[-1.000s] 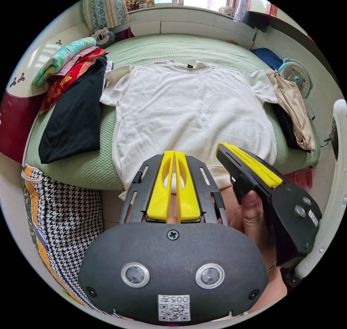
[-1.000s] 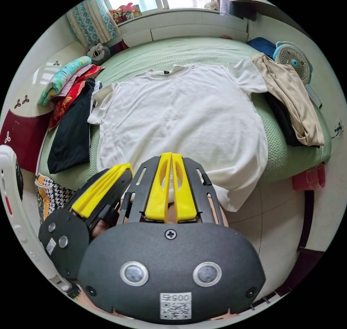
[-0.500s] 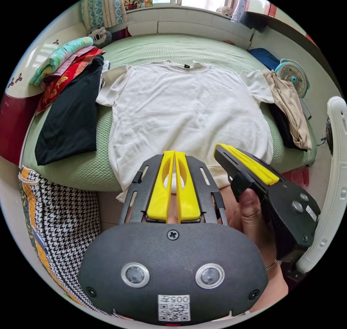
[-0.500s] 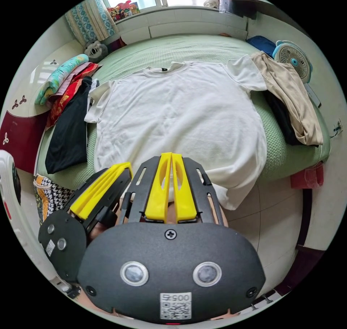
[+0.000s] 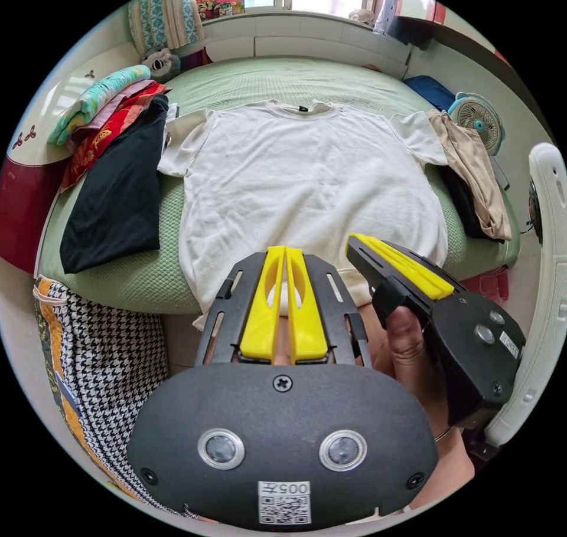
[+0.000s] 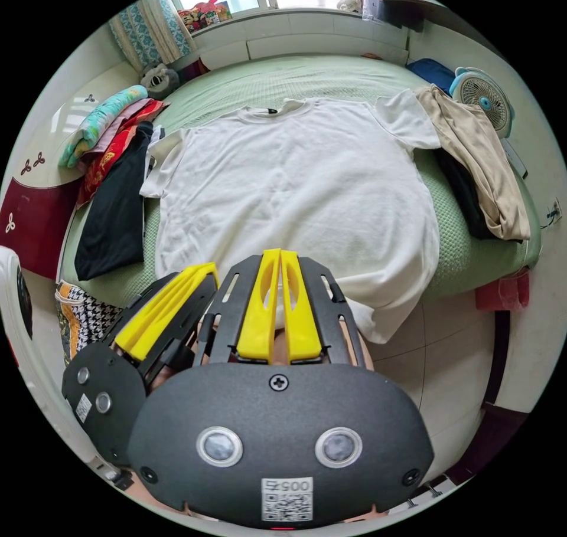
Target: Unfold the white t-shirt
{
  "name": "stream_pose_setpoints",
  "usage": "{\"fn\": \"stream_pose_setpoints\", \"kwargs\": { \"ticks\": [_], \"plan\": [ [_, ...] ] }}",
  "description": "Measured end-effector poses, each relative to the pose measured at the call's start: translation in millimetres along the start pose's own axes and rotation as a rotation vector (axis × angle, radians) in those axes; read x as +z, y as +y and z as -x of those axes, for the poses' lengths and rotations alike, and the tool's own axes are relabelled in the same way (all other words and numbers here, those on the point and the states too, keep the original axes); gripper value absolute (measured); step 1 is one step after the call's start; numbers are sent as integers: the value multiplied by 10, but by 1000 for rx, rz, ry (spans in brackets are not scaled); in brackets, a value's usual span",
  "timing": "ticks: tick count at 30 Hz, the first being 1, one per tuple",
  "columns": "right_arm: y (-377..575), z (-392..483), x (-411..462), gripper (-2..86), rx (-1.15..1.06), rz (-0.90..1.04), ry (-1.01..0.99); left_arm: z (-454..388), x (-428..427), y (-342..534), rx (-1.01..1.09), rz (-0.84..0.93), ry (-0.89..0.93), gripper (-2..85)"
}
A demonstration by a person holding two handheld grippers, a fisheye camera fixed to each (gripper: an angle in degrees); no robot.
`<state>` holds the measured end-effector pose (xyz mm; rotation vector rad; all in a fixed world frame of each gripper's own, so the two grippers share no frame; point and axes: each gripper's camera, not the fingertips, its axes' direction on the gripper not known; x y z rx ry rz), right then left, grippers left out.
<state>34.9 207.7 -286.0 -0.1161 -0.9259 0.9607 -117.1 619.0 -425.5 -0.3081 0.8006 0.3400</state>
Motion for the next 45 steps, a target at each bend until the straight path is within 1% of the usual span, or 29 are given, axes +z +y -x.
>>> {"fn": "stream_pose_setpoints", "kwargs": {
  "ticks": [20, 45],
  "plan": [
    [-57, -98, 1, -13, -22, 13, -4, 13, -24, -12, 10, 12, -16, -3],
    [-165, -243, -94, -12, -25, 12, -20, 369, -57, -49, -2, 12, -17, -2]
  ]
}}
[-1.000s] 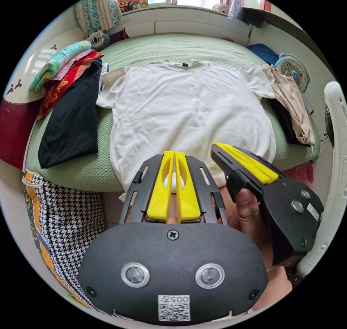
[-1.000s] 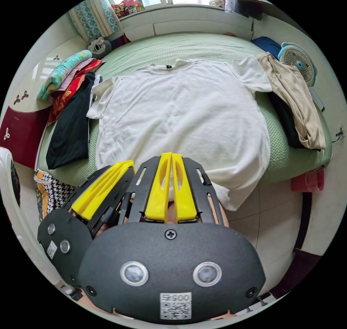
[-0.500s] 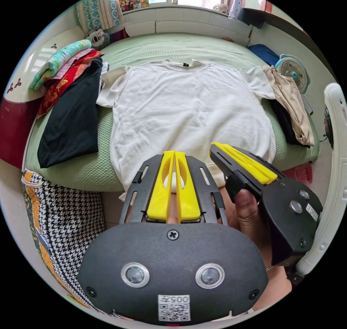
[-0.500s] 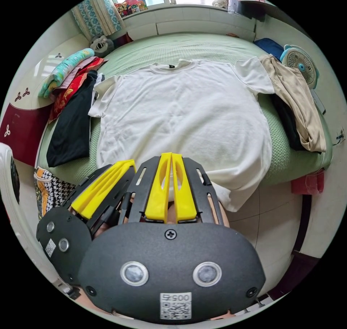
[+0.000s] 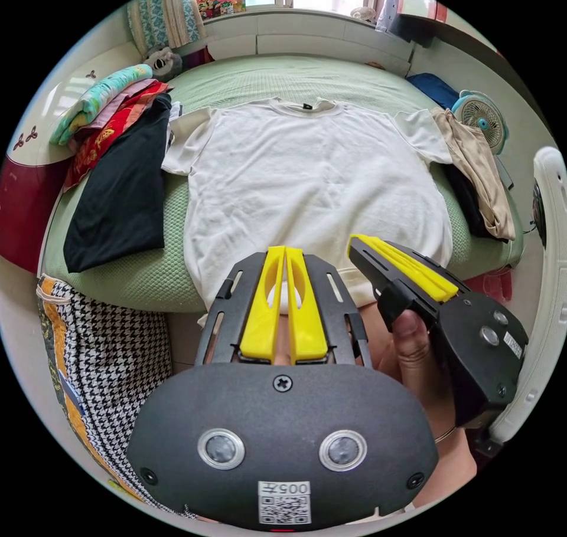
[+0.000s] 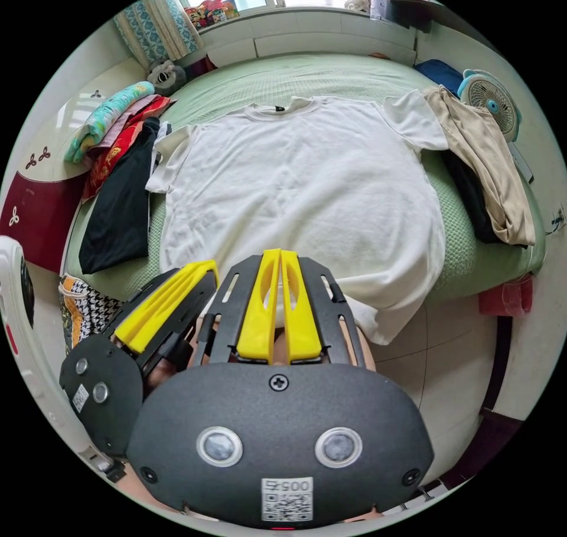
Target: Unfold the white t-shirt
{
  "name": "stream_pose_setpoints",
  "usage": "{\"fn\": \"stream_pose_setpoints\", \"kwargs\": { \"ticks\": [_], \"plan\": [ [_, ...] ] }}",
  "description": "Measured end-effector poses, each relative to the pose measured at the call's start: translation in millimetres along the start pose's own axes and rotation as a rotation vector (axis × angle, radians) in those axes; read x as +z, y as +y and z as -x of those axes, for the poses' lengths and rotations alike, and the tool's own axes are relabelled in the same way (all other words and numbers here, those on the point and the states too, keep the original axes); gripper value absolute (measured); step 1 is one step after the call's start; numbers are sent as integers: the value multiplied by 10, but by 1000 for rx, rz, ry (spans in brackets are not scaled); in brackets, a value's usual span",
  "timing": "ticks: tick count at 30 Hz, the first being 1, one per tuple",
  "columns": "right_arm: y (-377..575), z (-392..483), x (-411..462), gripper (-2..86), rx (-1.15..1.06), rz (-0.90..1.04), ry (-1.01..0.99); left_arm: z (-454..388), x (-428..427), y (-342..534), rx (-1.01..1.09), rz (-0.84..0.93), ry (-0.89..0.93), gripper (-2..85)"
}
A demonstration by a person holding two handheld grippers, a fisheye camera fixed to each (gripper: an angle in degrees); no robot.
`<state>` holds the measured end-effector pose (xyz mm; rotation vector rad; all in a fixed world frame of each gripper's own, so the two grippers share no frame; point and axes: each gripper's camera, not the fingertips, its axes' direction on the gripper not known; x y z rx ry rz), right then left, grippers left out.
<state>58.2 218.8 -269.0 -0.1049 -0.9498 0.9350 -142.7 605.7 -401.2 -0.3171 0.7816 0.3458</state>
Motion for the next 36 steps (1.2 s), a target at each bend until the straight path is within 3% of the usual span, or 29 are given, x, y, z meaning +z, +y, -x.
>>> {"fn": "stream_pose_setpoints", "kwargs": {
  "ticks": [17, 27, 36],
  "plan": [
    [-97, 17, -192, -11, 10, -30, -53, 509, 1, -67, 31, 38, -40, -1],
    [-198, 389, -343, -11, -55, -39, -26, 1422, -97, -97, -114, 36, 109, -2],
    [-625, 854, -534, -11, -164, -23, -85, 2395, -279, -295, -213, -83, 180, -1]
  ]
}}
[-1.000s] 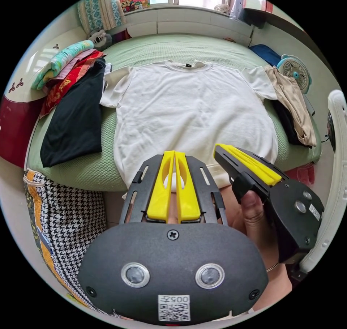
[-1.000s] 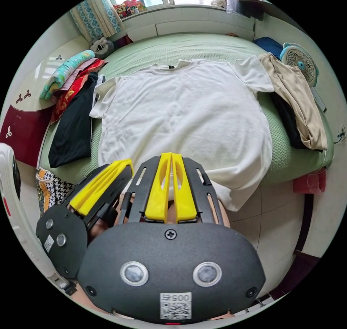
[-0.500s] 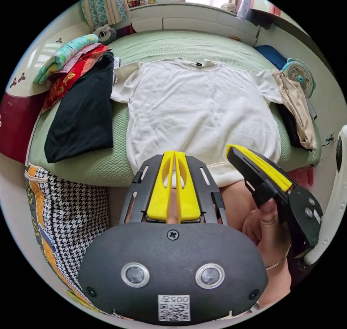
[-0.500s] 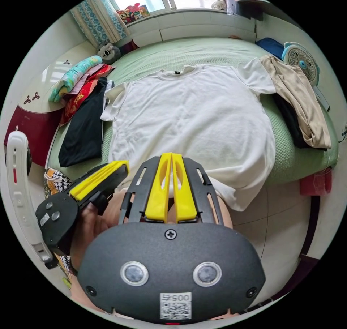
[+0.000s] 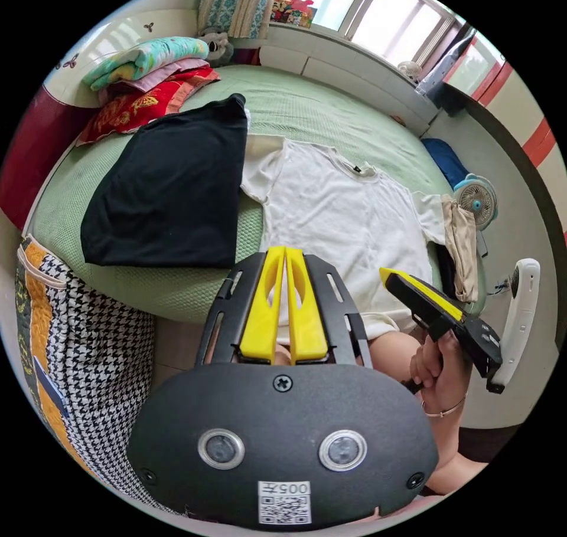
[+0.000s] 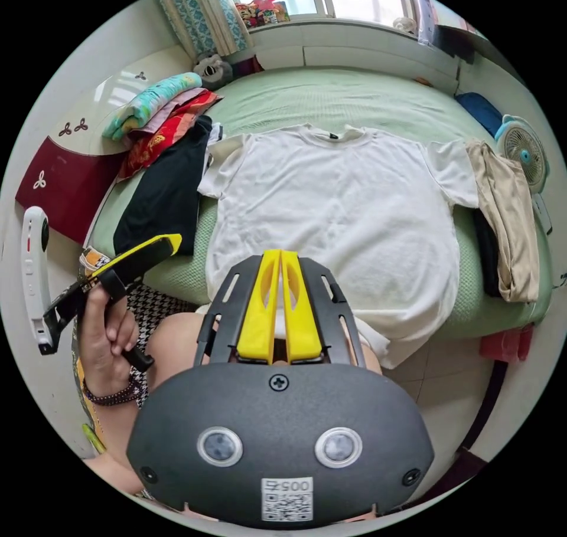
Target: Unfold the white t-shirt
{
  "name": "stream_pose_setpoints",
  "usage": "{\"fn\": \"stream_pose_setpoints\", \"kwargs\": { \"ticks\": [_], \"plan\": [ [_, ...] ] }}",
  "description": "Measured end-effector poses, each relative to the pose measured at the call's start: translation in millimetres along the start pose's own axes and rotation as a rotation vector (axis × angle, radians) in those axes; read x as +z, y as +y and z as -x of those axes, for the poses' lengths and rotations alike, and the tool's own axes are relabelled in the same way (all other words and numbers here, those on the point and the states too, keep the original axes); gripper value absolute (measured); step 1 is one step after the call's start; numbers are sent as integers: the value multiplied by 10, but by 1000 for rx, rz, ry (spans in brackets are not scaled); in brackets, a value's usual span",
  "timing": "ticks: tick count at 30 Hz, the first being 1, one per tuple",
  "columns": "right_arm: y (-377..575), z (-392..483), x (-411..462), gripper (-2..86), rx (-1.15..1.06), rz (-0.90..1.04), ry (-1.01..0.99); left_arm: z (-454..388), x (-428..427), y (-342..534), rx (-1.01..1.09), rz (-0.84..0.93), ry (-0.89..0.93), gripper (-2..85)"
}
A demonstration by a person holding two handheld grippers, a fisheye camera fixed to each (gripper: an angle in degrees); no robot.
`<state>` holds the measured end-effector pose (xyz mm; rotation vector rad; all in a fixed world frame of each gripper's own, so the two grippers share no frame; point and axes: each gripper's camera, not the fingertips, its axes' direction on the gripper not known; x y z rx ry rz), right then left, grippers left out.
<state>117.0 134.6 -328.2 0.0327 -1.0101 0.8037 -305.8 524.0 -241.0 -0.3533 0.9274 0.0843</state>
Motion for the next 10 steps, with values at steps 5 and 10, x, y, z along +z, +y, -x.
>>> {"fn": "stream_pose_setpoints", "kwargs": {
  "ticks": [5, 10],
  "plan": [
    [-715, 490, -30, -10, -122, -85, -16, 350, 91, -352, -78, -4, -61, -1],
    [-1395, 928, 85, -8, -180, -122, 38, 598, 164, -780, -115, -114, -56, 0]
  ]
}}
